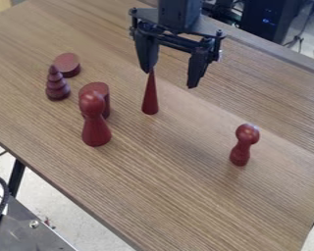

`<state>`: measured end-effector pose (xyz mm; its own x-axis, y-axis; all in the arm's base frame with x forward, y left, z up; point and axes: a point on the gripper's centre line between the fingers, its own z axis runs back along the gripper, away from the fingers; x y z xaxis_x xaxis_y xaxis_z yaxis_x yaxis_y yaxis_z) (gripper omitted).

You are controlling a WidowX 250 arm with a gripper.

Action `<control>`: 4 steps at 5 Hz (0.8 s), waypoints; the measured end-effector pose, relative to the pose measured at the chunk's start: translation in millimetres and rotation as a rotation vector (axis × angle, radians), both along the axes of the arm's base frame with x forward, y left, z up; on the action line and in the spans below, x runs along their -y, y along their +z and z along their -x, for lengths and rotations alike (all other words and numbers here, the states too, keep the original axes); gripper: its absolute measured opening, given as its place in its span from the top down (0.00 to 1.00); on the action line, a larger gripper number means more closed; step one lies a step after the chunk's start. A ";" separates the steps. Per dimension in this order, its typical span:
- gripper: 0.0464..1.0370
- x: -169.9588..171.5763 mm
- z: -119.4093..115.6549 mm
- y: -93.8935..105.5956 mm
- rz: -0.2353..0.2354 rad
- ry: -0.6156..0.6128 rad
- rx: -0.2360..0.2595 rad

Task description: Move the red thing to the center of the table

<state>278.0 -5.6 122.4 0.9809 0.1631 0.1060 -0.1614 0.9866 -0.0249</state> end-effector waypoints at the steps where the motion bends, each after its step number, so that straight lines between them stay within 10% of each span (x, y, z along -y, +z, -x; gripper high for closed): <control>1: 0.04 16.3 -4.2 0.6 0.016 -0.030 0.028; 4: 0.04 92.5 0.8 -1.2 0.043 -0.263 0.037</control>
